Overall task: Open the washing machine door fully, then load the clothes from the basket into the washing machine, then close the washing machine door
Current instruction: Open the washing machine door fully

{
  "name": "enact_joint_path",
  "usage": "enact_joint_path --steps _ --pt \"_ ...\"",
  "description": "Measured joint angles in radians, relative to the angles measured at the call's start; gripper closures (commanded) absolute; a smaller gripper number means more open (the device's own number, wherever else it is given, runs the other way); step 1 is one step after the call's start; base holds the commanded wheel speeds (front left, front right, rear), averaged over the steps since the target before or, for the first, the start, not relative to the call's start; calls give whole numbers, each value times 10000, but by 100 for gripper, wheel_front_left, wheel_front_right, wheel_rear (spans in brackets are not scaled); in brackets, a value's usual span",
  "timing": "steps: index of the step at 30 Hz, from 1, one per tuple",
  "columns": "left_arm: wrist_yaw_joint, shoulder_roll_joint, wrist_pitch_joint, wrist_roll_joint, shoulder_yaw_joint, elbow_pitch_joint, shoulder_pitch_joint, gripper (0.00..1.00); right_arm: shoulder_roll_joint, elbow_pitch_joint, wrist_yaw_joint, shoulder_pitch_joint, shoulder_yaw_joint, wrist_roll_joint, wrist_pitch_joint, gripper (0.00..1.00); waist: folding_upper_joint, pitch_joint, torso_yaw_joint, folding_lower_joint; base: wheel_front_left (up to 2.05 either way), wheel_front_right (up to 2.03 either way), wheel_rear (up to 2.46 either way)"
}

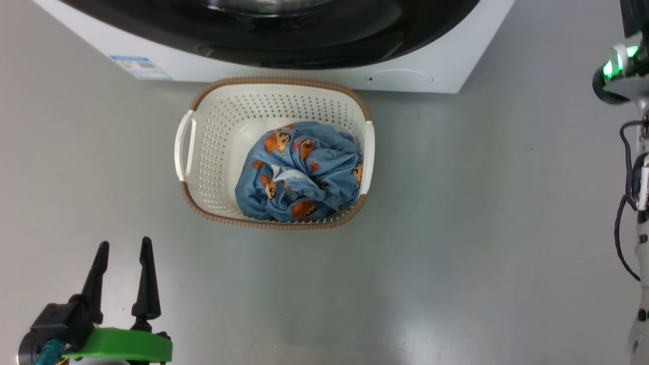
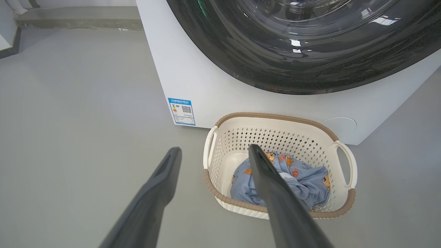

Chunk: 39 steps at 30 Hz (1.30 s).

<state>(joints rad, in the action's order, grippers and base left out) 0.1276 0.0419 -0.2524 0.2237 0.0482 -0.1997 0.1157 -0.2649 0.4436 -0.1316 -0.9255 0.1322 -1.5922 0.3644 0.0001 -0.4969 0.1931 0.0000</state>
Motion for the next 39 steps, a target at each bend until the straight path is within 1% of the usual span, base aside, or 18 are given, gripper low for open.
enact_joint_path --steps 12,25,31,39 --pt "0 -111 0 134 128 40 19 0 142 236 0 -1177 -897 268 759 100 0 -527 331 0 0 0 0" --pt "0 -119 0 318 -100 -23 19 0 247 541 0 -1819 -1160 280 1022 100 0 -597 776 0 0 0 0" --pt "0 -121 0 399 -146 -56 13 0 433 554 0 -2061 -1158 140 1106 100 0 -551 846 0 0 0 0" --pt "0 -121 0 422 -136 -65 -21 0 449 748 0 -2084 -1131 115 1225 100 0 -476 870 0 0 0 0"
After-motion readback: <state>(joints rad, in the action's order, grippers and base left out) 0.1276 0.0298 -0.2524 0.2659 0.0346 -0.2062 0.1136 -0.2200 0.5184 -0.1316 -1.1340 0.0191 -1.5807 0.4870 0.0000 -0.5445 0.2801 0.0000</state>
